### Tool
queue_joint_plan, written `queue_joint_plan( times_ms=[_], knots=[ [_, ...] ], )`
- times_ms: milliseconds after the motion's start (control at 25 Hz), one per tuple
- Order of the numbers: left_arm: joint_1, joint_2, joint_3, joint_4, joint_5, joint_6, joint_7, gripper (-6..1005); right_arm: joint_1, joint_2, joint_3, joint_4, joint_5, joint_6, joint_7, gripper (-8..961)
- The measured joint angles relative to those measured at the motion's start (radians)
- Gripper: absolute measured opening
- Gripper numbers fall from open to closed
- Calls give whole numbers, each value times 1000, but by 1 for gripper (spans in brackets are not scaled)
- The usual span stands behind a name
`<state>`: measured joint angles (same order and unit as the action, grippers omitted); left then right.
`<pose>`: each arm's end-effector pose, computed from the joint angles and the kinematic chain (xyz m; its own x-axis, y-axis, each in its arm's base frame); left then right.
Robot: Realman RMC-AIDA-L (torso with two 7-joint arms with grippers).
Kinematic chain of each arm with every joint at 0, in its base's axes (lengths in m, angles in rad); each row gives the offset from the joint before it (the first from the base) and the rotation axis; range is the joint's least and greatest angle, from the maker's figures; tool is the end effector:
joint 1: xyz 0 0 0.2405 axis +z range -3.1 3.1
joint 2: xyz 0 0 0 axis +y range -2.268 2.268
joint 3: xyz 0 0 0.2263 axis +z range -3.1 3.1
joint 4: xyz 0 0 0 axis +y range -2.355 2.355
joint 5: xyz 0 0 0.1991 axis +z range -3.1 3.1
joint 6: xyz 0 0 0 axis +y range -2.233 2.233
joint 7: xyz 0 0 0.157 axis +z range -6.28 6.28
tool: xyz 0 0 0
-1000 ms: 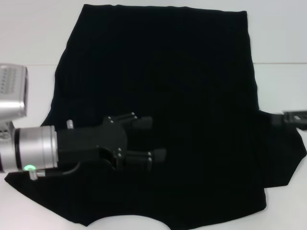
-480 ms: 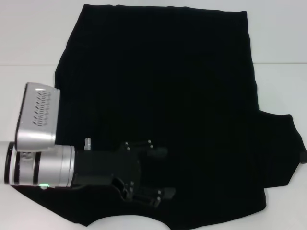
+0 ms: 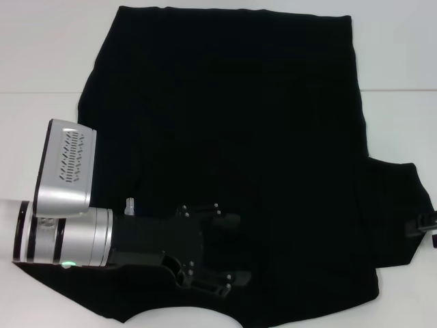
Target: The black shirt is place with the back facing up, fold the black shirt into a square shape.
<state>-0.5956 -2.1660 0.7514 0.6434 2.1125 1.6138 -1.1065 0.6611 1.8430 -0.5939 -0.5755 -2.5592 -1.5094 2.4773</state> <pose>-0.1940 0.2919 -0.0452 0.9030 0.0711 0.4237 0.1123 -0.9910 -0.0730 0.3046 0.3301 0.0700 0.0874 -0.9737 -0.2106 -0.9846 -0.0523 -0.1666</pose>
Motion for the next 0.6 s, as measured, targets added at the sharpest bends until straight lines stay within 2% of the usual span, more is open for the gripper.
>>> queue_joint_plan(
  times_ms=[600],
  knots=[
    [-5,2,-2,2,-2,-22,1,937,17,43,-11,5,-1,117,19,730]
  ],
)
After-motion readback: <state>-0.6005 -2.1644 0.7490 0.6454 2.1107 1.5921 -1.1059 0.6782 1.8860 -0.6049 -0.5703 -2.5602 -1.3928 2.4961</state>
